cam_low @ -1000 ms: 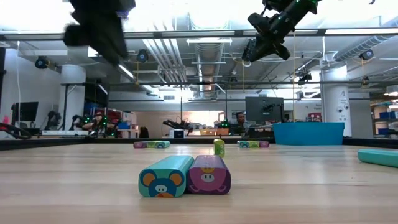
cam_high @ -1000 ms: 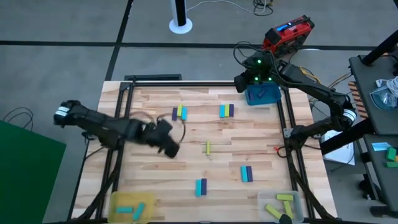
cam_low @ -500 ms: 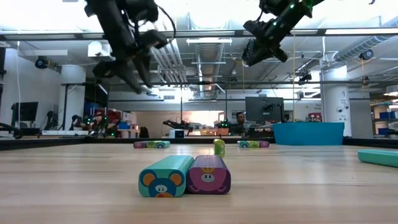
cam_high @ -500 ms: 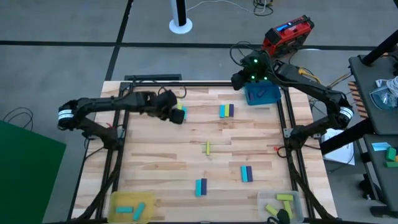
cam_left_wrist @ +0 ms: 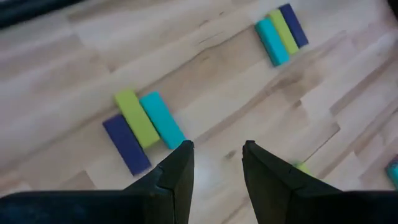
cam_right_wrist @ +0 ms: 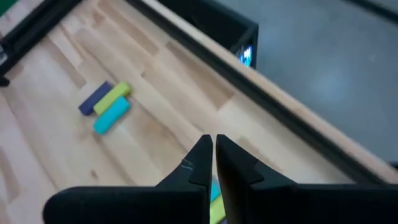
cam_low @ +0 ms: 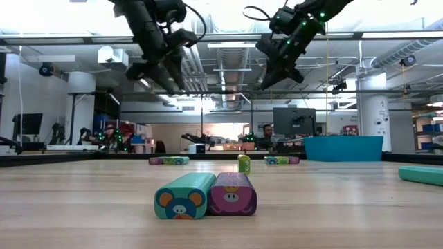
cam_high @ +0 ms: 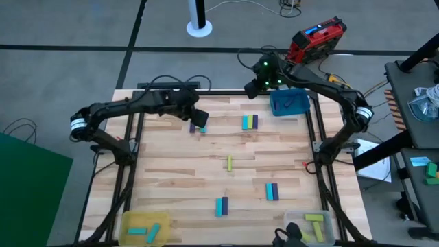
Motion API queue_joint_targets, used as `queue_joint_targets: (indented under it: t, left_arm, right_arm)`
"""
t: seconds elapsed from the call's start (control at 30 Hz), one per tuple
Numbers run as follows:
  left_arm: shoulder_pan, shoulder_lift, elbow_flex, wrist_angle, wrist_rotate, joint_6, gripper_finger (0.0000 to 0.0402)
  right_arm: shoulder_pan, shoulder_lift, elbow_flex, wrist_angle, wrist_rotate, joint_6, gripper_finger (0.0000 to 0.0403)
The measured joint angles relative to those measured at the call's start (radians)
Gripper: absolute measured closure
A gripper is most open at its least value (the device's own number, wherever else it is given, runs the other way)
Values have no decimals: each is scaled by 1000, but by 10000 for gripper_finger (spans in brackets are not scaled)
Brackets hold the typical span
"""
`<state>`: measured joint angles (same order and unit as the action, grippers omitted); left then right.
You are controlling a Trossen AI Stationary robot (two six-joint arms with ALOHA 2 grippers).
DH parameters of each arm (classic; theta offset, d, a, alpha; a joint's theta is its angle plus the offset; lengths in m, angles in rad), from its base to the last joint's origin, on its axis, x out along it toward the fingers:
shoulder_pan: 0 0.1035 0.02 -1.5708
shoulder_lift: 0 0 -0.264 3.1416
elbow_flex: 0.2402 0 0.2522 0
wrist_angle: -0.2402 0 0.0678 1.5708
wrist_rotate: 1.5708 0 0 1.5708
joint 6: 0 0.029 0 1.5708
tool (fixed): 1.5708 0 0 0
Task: Sort blocks
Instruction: Put the light blue block into the yellow bin
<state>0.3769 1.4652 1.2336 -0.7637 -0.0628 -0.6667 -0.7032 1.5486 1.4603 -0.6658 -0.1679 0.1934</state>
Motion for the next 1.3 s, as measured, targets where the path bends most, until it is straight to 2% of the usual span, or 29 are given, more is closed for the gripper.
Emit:
queue_joint_targets:
  t: [0.17,0.4,0.8,1.1,1.3]
  left_arm:
    - [21,38,30,-17,4,149,287]
    - [57,16,-76,-22,37,198,287]
    - [57,-123,-149,48,48,374,287]
    - [57,-167,-149,66,44,429,287]
    - [53,-170,-149,35,19,627,287]
  right_arm:
    - [17,37,78,-133,1,83,390]
    - [94,19,117,-237,4,320,390]
    - [361,11,117,-250,20,656,390]
    - [493,11,117,-250,57,853,390]
    - [561,23,117,-252,64,956,390]
